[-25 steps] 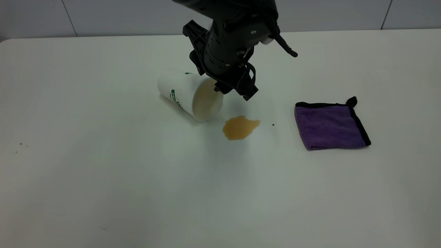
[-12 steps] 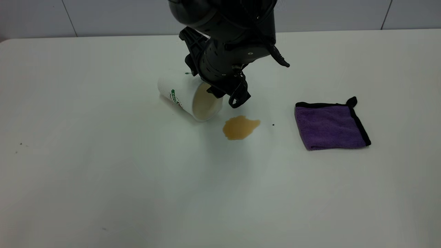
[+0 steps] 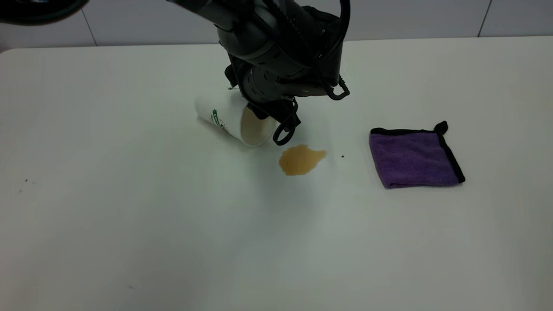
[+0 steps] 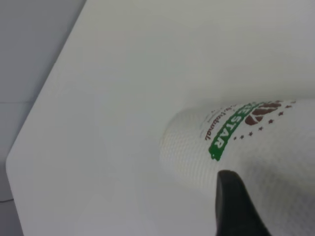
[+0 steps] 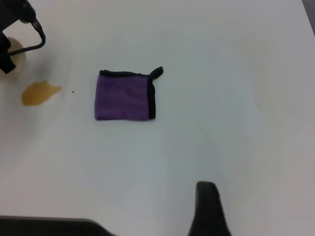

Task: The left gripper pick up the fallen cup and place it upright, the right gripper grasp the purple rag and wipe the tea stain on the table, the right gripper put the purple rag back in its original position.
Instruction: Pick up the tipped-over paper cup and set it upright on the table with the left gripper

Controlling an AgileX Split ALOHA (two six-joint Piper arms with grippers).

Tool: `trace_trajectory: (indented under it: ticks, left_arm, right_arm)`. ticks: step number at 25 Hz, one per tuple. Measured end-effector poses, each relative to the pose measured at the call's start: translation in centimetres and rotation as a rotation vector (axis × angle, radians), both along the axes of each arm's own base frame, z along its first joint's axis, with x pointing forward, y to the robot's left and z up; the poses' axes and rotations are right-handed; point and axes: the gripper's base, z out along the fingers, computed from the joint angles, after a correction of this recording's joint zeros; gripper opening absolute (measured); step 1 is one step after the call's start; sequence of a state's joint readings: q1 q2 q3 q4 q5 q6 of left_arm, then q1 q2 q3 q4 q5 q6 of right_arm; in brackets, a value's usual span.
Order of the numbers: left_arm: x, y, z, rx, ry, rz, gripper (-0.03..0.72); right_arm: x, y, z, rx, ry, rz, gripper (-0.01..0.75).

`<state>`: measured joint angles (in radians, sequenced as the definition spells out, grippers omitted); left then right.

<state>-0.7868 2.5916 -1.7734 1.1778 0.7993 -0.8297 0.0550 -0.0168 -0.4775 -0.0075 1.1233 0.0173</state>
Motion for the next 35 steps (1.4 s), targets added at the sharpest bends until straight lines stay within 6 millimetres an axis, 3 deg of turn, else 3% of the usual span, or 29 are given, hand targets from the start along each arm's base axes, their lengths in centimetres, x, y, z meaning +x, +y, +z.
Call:
trace_trajectory:
  ticks: [3,7,9,14,18,22,28,35]
  left_arm:
    - [0.0,0.1,-0.2,0.006,0.000,0.005,0.273]
    - [-0.2,0.6,-0.5,0.057,0.001,0.038,0.057]
    - [-0.2,0.9,-0.1,0.101,-0.008,0.059,-0.001]
    - [1.2,2.4,2.9,0.076,0.013,0.118,-0.014]
    - [3.0,5.6,7.8,-0.035,0.128,0.165,-0.014]
    - [4.2,9.2,11.3,-0.200,0.309,0.143,-0.014]
    - [5.2,12.9,11.5,-0.490,0.574,0.065,-0.014]
    - [6.3,14.8,9.4,-0.598,0.615,0.062,-0.014]
  right_arm:
    - [0.0,0.0,0.0,0.000,0.000,0.000,0.576]
    - [0.0,0.0,0.0,0.001,0.000,0.000,0.576]
    - [0.0,0.0,0.0,0.001,0.000,0.000,0.576]
    - [0.0,0.0,0.0,0.001,0.000,0.000,0.576]
    - [0.0,0.0,0.0,0.001,0.000,0.000,0.576]
    - [0.0,0.0,0.0,0.001,0.000,0.000,0.576]
    - [0.0,0.0,0.0,0.001,0.000,0.000,0.576]
    - [0.0,0.0,0.0,0.001,0.000,0.000,0.576]
